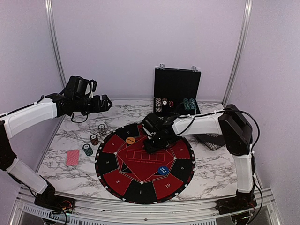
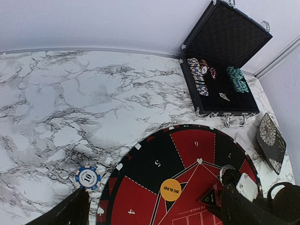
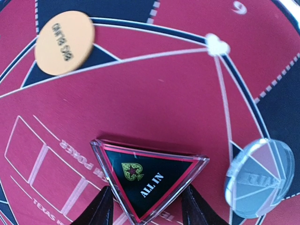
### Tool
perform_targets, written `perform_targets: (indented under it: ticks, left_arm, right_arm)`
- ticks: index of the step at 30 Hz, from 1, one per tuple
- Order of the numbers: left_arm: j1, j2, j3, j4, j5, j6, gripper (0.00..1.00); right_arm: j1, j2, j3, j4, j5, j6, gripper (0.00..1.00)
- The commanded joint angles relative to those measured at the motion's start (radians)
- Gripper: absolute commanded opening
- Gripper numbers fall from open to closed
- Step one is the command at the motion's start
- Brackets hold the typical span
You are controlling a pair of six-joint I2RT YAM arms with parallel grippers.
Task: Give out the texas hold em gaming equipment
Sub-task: Move the all-in button to the poker table mat.
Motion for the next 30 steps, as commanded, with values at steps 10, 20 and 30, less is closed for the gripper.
perform_targets:
  ticks: [10, 20, 30]
  left_arm:
    - [0.004, -0.025, 0.019, -0.023, -0.005, 0.008, 0.99]
    - [0.004, -0.028, 0.016, -0.020, -0.005, 0.009, 0.99]
    - [0.005, -0.042, 0.009, -0.021, -0.037, 0.021, 0.99]
  right_arm:
    - [0.112, 0.095, 0.128, -0.073, 0.016, -0.073, 0.46]
    - [0.137, 0.130, 0.198, -0.078, -0.015, -0.078, 0.46]
    - [0.165, 0.205, 0.334, -0.096, -0.047, -0.084, 0.46]
